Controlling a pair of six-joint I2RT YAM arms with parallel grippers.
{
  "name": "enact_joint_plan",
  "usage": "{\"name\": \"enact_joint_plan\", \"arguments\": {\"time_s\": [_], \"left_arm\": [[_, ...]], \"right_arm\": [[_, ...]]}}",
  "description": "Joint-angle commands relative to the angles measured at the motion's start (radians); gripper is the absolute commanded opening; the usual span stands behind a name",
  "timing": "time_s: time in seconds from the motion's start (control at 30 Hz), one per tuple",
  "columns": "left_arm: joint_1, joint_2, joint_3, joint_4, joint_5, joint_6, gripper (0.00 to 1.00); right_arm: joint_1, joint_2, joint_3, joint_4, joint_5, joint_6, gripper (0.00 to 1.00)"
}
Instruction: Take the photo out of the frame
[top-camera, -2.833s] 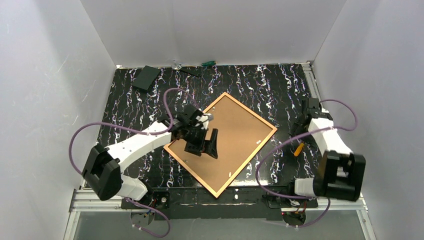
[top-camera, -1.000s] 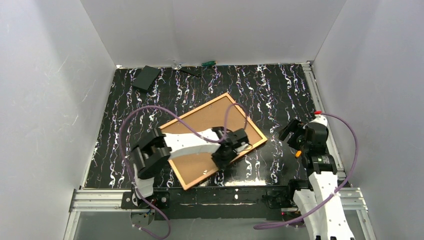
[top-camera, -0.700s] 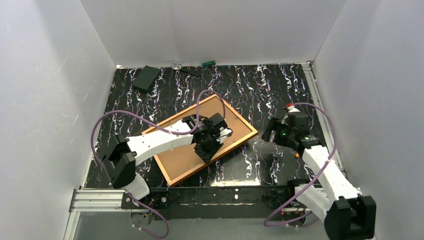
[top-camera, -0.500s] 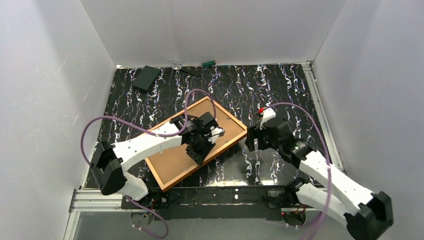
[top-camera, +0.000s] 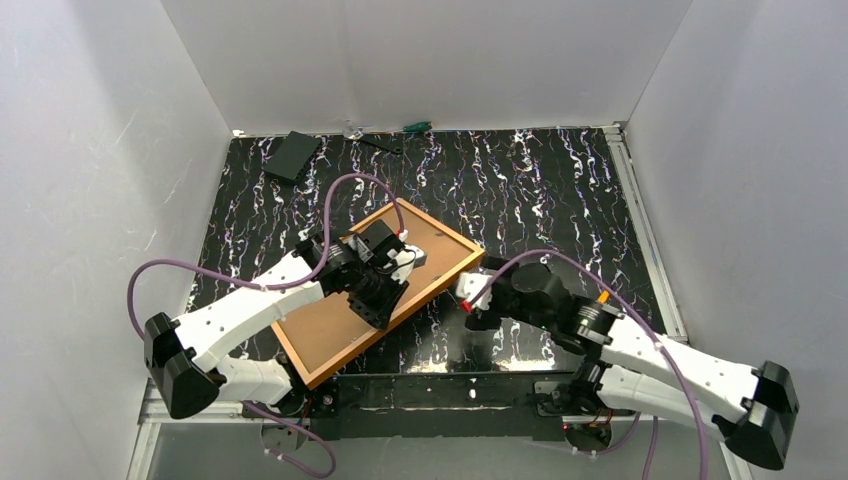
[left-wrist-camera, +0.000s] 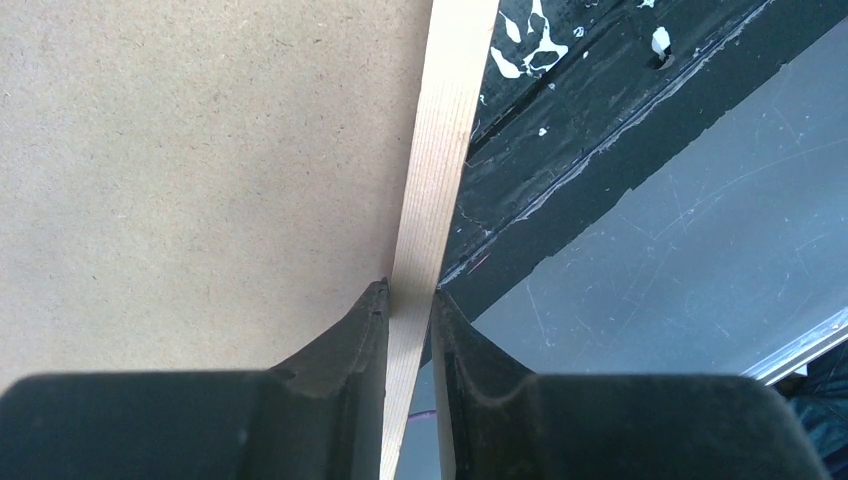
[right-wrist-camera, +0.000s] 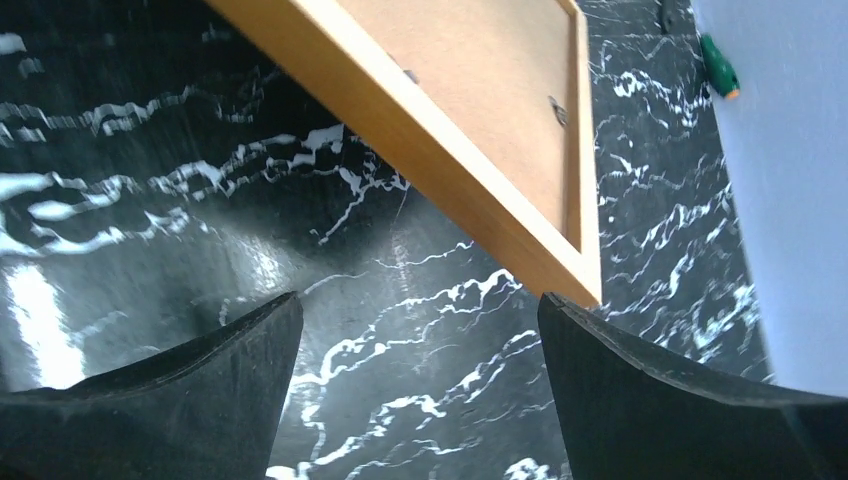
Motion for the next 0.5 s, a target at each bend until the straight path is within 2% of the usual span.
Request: {"name": "enact_joint_plan", "arguments": {"time_s": [0.0,0.13,0.23,0.3,0.37,0.47], "left_arm": [[0.015,-0.039,-0.017,-0.126,0.026,0.000,0.00],[0.020,-0.059,-0.026,-0.127,0.034,0.005,0.00],[0.023,-0.074,-0.040,-0.123,0.044,0.006,0.00],[0.025,-0.081,-0.049,-0.118,0.047,0.005,0.00],[0.026,-0.093,-0.053,-0.118,0.044,-0.003,0.00],[0.028,-0.105,-0.044,-0.124,0.033,-0.004,0.00]], "right_arm": [[0.009,0.117,0.081,0.085,-0.061,-0.346,0.94],[0.043,0.212,0.101,0.150,-0.072,-0.469,0.92],[0.101,0.311,0.073,0.332,0.010,-0.627,0.90],[0.111,0.334,0.067,0.419,0.040,-0.661,0.90],[0.113,0.372,0.102,0.376,-0.002,-0.672,0.90],[0.116,0.469,0.116,0.453,-0.040,-0.677,0.90]]}}
